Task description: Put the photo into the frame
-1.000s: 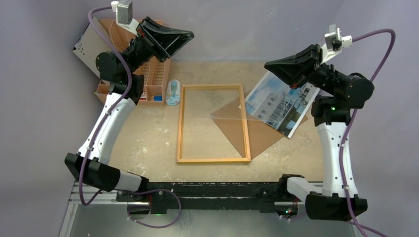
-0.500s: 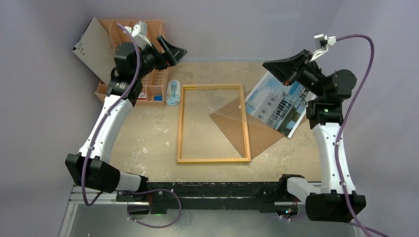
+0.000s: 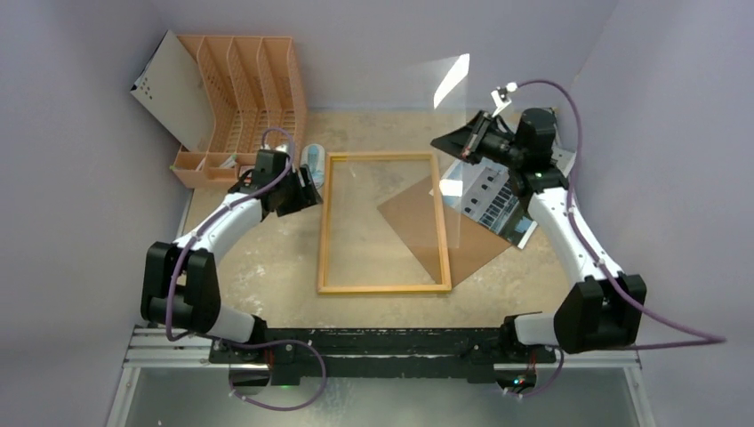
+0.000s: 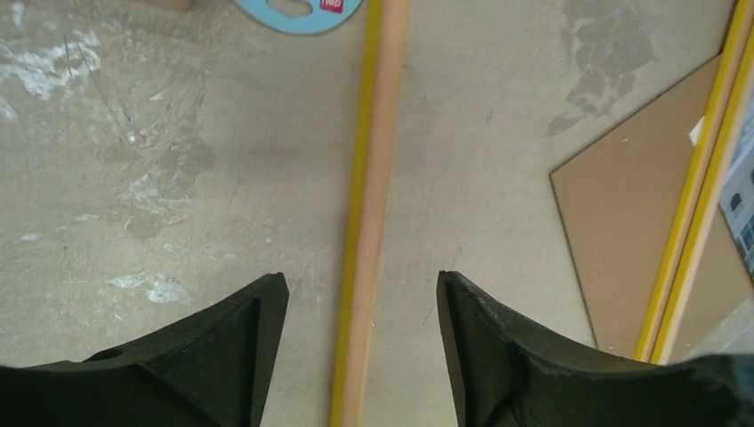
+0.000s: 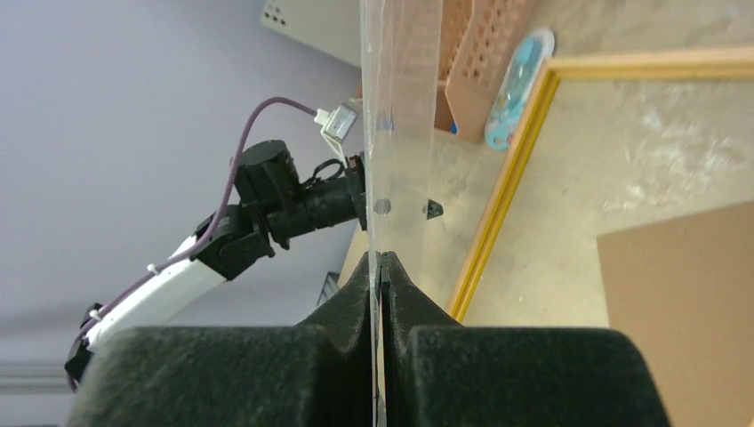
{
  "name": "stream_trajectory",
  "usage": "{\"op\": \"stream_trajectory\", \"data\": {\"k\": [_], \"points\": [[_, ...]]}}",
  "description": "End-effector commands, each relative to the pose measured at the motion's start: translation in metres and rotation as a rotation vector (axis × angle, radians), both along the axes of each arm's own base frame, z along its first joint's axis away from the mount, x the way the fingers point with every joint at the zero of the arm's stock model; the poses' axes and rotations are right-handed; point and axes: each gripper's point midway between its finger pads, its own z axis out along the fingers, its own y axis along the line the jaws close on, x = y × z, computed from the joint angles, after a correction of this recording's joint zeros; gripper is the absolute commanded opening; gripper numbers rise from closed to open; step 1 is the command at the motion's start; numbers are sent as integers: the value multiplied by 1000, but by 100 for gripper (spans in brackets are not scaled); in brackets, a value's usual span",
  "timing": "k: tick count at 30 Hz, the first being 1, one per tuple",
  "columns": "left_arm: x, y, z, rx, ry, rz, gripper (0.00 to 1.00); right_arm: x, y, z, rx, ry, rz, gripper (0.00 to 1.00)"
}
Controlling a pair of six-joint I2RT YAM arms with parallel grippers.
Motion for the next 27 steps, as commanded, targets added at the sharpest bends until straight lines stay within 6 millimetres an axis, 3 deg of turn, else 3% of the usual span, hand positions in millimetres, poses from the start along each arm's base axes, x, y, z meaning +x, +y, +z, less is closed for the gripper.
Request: {"op": "stream_trajectory", "data": {"k": [1,9,27], "points": [[8,1,-10,10,-63,-13,63,2,22,-19,27,139,18,0],[5,-3,-46,-3,14,-22,50,10,51,-78,-12,324,53,0],[3,-5,-80,6,139,-28,43,23,80,-141,-1,454,139,0]]}}
